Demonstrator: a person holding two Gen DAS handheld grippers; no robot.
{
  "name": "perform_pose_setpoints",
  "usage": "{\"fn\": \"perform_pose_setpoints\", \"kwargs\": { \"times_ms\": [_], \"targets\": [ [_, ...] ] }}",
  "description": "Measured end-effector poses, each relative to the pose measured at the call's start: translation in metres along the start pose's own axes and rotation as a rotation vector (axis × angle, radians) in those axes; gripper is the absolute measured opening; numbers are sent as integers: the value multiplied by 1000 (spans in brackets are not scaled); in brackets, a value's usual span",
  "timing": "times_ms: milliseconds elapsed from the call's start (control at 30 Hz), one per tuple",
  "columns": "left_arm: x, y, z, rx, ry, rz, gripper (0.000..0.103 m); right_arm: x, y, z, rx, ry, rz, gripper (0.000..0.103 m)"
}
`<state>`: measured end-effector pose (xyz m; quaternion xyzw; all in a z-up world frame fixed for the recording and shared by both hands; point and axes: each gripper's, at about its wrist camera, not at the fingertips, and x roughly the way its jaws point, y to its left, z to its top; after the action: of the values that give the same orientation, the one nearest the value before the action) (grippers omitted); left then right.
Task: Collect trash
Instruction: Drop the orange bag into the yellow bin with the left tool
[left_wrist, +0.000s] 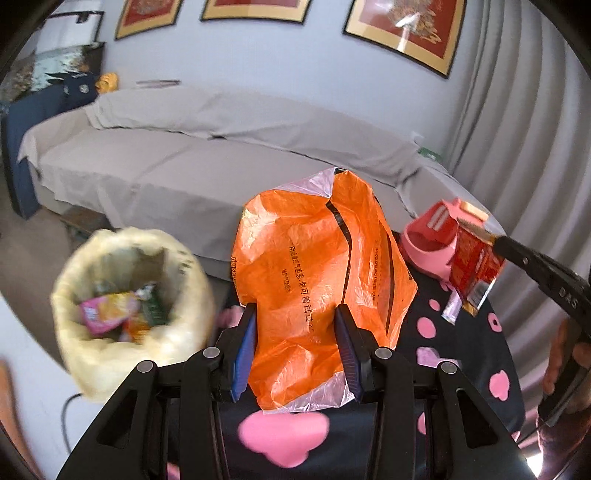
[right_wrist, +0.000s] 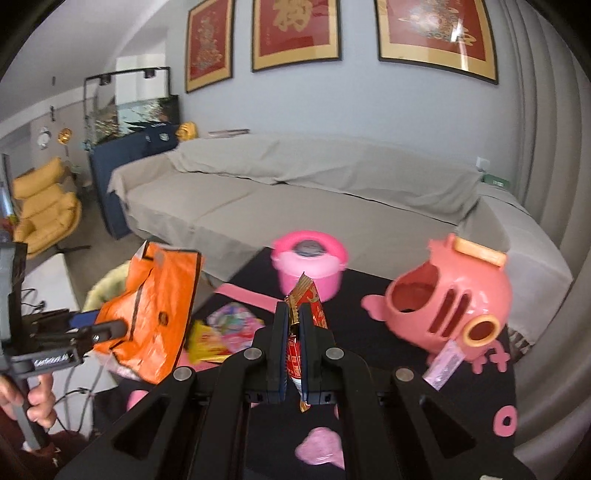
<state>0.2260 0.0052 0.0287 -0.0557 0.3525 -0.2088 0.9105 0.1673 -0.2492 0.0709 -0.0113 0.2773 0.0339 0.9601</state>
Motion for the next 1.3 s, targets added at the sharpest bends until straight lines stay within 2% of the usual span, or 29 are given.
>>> {"fn": "perform_pose_setpoints", "kwargs": {
  "times_ms": [133,300,500,567,767,933,1067,1167,1300],
  "targets": [
    [-26,25,1,-15,-43,67,42,-7,26,6,-25,-25,59,4],
    [-52,75,0,-72,-83,173,42,-5,58,15,-49,-45,135,4],
    [-57,142,-3,-153,-75,296,42,13,95,22,-87,-39,201,4],
    [-52,159,-3,-172,-61,312,42,24,108,22,-106,-24,216,4],
    [-13,196,-3,-226,15,269,42,58,128,20,-138,31,235,4],
    [28,210,-5,-252,67,239,42,91,138,19,-147,82,248,4],
    [58,222,-10,-316,104,203,63,118,144,19,-140,121,266,4],
    [60,227,-8,-320,91,156,75,136,153,23,-134,140,292,4],
    [38,240,0,-342,41,155,78,158,177,33,-138,149,354,4]
  ]
}}
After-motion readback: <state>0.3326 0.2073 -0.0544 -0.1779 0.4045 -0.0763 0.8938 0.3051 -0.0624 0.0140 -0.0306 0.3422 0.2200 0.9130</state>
